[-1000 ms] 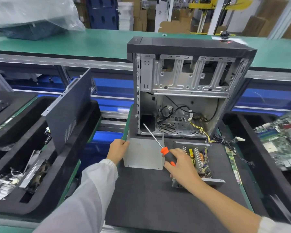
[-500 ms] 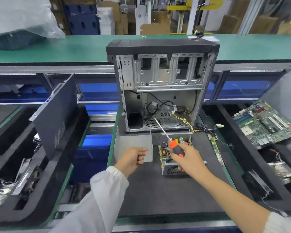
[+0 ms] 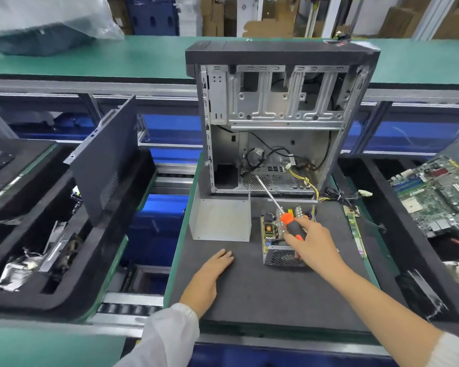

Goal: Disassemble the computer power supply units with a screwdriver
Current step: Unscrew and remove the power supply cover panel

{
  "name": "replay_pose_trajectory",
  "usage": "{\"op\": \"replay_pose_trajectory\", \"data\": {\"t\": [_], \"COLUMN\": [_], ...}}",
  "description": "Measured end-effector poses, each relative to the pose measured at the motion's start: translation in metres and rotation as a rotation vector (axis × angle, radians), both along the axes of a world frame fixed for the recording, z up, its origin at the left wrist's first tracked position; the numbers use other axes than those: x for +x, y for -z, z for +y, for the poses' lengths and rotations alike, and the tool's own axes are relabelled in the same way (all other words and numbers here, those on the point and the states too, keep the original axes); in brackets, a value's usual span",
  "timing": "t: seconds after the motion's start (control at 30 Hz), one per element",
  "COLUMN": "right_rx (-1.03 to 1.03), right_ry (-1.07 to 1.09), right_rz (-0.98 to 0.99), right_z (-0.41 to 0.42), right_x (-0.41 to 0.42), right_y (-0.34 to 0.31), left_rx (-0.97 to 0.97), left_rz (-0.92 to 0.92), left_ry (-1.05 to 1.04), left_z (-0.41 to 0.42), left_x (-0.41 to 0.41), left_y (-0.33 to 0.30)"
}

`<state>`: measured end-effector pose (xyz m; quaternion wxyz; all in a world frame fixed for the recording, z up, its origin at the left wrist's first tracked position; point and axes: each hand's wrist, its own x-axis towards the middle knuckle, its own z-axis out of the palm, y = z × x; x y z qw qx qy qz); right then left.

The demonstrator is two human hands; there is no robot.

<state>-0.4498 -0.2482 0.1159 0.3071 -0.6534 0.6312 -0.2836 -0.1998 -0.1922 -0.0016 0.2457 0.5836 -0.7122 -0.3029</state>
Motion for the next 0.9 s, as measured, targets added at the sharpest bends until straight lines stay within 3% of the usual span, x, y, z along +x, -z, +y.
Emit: {"op": "replay_pose_trajectory", "data": {"t": [0.1,0.3,0.47,0.6,0.67,0.77,0.9], "right_rx": [-0.034,-0.041,-0.02,0.027,0.051,0.029,-0.022], "right_ry": [0.029,0.075,0.026,-0.057,-0.094,-0.041,0.079], "right_rz": [0.059,0.126,0.177,0.005,-0.046,-0.089,-0.054], "right_z": [-0.003,-0.002,0.002,0.008,0.013,0.019,0.024], "right_x": [-0.015,-0.059,-0.084,-0.096,-0.097,-0.099,-0.099], "right_y": [0.005,0.012,0.011,0.017,0.023,0.03,0.044], "left_rx": [0.025,-0.009,0.01,0.107,0.066,0.047,0.141], "left_rz": [-0.093,-0.007,0.258,0.62,0.601,0.447,0.378], "left_ry": [0.039,0.028,-0.088,-0.312,-0.313,-0.139,0.021], "left_z": [-0.002,-0.002,-0.011,-0.023,-0.028,-0.036,-0.041], "left_x": [-0.001,0.0,0.012,0.017,0.01,-0.018,-0.06], "left_y": [-0.002,-0.006,-0.012,-0.031,-0.043,-0.057,-0.054]}}
